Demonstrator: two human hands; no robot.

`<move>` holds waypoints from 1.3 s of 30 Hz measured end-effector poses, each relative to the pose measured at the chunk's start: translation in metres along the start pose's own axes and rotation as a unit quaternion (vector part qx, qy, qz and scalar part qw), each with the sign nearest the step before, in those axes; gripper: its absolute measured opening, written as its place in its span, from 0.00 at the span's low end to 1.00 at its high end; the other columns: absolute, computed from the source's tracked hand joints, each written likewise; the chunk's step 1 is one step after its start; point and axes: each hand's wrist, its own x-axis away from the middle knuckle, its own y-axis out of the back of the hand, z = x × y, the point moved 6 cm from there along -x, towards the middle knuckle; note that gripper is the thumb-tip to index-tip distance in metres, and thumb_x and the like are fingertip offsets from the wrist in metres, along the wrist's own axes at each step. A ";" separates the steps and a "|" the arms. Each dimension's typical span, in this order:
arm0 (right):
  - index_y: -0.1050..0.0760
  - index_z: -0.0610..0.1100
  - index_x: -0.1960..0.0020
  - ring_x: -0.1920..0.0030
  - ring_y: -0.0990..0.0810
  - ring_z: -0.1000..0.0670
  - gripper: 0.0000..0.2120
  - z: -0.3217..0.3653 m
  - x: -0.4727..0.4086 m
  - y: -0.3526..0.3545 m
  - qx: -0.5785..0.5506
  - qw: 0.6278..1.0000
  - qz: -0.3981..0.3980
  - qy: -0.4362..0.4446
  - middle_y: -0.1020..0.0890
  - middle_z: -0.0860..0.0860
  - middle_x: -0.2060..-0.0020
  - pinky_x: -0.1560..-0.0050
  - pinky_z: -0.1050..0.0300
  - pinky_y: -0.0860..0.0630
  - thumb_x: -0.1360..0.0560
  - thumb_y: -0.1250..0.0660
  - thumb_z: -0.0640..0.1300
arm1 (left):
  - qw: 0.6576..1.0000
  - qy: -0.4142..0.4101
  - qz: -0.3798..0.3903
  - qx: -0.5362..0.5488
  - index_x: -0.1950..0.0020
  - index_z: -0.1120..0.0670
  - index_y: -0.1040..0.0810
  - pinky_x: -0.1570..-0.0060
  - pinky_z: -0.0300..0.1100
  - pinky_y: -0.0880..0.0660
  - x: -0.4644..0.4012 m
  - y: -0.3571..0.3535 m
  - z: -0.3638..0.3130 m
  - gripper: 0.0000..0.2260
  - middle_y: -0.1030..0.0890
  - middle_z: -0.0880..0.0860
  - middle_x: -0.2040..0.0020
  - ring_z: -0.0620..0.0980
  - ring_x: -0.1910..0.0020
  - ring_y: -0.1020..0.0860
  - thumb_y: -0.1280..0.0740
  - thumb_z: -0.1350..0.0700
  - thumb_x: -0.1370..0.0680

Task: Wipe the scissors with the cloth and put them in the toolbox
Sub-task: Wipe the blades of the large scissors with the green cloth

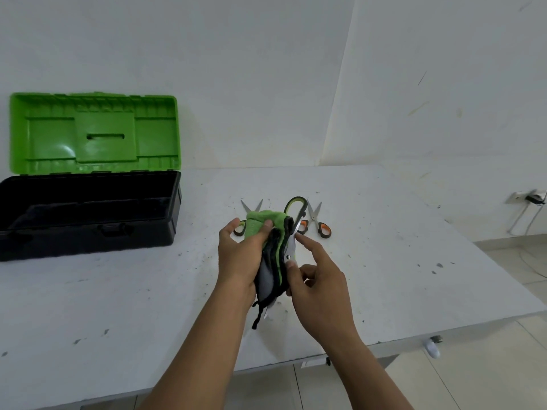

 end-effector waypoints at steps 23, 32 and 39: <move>0.27 0.64 0.29 0.73 0.31 0.48 0.20 -0.009 0.002 0.002 0.009 1.000 0.003 -0.017 0.25 0.50 0.76 0.68 0.54 0.28 0.17 0.35 0.47 | 0.998 -0.017 -0.034 -0.041 0.24 0.43 0.34 0.44 0.51 0.16 0.001 -0.006 0.003 0.34 0.17 0.52 0.45 0.52 0.50 0.15 0.20 0.56 0.25; 0.26 0.62 0.29 0.74 0.34 0.54 0.20 -0.016 0.000 0.004 0.014 1.000 0.003 -0.028 0.29 0.53 0.77 0.71 0.61 0.33 0.17 0.34 0.44 | 0.996 -0.010 -0.005 -0.084 0.24 0.41 0.35 0.43 0.56 0.16 0.009 -0.006 0.023 0.36 0.14 0.54 0.49 0.55 0.51 0.13 0.20 0.54 0.25; 0.29 0.67 0.28 0.73 0.29 0.49 0.21 -0.012 0.006 0.002 0.001 1.000 0.004 -0.013 0.22 0.45 0.73 0.69 0.59 0.30 0.16 0.35 0.46 | 0.998 -0.018 -0.050 -0.046 0.24 0.44 0.34 0.40 0.54 0.17 0.001 -0.004 0.010 0.32 0.18 0.48 0.50 0.52 0.48 0.15 0.21 0.53 0.23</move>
